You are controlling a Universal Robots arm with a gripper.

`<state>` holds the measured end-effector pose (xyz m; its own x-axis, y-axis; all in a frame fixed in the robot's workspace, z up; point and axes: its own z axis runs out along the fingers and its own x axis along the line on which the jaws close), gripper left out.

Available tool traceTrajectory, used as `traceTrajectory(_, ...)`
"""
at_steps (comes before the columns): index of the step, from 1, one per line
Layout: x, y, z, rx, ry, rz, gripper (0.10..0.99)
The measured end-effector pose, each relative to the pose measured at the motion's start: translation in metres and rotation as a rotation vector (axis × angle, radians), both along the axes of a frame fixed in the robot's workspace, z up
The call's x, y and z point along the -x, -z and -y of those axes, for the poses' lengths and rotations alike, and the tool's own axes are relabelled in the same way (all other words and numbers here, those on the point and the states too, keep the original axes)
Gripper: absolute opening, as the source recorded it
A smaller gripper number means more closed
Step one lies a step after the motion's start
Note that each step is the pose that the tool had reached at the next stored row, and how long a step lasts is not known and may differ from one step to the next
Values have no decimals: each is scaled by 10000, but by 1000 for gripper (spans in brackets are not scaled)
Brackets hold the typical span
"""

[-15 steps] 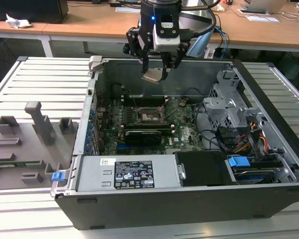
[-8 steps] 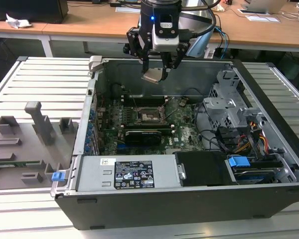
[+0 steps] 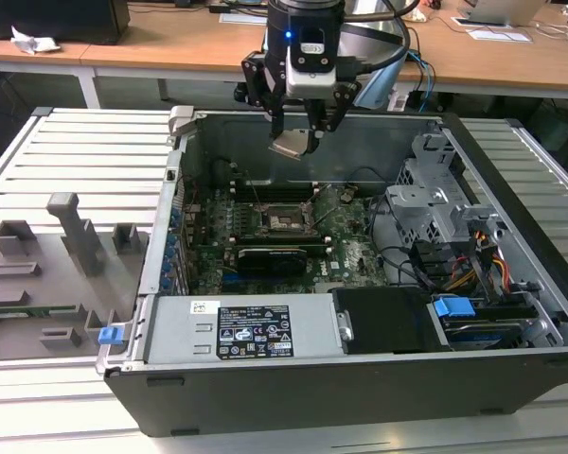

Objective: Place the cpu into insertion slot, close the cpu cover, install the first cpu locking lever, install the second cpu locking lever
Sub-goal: 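Place the cpu into insertion slot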

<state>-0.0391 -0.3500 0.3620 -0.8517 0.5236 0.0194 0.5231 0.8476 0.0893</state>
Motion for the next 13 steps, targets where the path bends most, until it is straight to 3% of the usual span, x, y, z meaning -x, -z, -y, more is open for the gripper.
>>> traceTrajectory(13,0,8,0,0,702,0,537)
